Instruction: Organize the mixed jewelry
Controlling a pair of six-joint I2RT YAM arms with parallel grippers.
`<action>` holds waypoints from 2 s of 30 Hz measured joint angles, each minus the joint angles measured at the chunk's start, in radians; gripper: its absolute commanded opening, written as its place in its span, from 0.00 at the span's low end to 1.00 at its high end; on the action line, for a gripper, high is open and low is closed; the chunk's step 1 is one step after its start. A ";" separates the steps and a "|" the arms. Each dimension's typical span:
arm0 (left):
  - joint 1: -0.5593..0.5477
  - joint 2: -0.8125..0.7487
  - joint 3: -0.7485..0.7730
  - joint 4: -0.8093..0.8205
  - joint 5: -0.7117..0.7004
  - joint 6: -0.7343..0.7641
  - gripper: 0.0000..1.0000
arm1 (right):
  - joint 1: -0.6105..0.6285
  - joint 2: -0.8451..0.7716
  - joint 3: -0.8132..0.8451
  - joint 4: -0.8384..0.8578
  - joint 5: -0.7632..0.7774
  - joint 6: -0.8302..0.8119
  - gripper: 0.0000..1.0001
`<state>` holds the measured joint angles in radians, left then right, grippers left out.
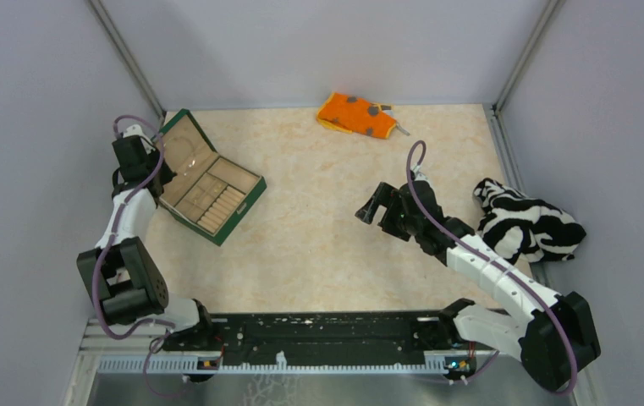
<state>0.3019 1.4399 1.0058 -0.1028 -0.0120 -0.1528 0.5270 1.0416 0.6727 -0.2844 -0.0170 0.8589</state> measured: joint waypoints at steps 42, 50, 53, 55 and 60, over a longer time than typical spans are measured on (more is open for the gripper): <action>0.019 -0.232 0.112 -0.219 0.138 -0.063 0.51 | 0.000 -0.001 -0.006 0.008 -0.006 0.000 0.91; 0.020 -0.074 0.361 -0.254 0.151 -0.049 0.54 | 0.000 0.000 -0.006 0.009 -0.012 0.008 0.91; 0.020 0.053 0.474 -0.294 0.163 -0.027 0.55 | 0.000 0.000 -0.006 0.008 -0.012 0.007 0.80; 0.023 0.154 0.556 -0.335 0.163 -0.014 0.55 | 0.000 0.000 -0.006 0.009 -0.011 0.007 0.69; 0.064 0.239 0.608 -0.379 0.172 -0.014 0.57 | 0.000 -0.011 -0.027 0.030 -0.013 0.001 0.39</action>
<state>0.3660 1.6787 1.6138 -0.4816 0.1604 -0.1673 0.5270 1.0309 0.6453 -0.2546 -0.0299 0.8597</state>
